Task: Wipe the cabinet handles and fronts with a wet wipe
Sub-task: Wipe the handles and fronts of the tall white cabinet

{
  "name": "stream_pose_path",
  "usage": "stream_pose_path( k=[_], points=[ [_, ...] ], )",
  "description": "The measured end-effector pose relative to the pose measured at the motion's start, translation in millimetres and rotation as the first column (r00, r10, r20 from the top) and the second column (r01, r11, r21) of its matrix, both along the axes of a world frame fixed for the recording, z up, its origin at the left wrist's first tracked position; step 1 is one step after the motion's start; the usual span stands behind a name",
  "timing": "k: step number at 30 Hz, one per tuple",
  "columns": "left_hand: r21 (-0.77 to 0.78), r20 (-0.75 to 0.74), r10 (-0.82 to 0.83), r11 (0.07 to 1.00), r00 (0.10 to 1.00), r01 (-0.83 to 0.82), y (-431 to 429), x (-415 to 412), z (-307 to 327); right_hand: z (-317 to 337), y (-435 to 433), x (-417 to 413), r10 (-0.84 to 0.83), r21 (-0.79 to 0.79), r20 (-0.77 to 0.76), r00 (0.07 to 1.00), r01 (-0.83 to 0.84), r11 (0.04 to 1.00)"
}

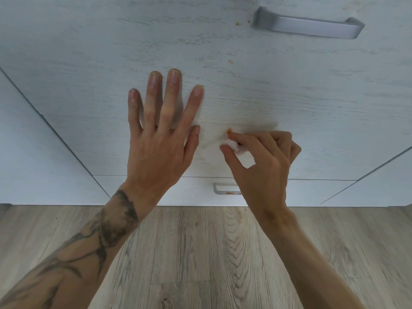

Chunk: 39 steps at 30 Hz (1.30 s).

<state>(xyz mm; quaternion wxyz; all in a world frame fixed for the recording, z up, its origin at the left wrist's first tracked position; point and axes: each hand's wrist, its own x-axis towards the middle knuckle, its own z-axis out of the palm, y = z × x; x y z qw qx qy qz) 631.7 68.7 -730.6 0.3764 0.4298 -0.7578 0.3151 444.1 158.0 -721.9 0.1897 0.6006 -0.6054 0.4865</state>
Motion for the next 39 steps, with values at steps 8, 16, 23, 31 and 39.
stream_pose_path(
  k=[8,16,23,31,39],
  points=[
    [-0.01,-0.005,0.0,1.0,1.0,0.0,0,0,0,7,-4,15,-0.07,-0.033,0.008,0.998,0.07,0.997],
    [-0.005,0.011,0.007,1.0,1.0,-0.007,1,0,1,6,-8,22,-0.091,-0.04,0.054,0.994,0.093,0.995],
    [-0.013,-0.001,0.016,1.0,1.0,-0.016,-1,-2,0,4,0,10,-0.02,-0.044,0.056,0.998,0.023,0.999],
    [-0.02,0.015,0.014,1.0,1.0,-0.014,-1,-1,-1,2,2,6,-0.002,-0.057,0.029,1.0,0.003,0.998],
    [-0.027,0.018,0.016,1.0,1.0,-0.016,0,-1,1,2,1,-6,0.055,-0.024,-0.02,0.998,-0.055,0.998]
  ],
)
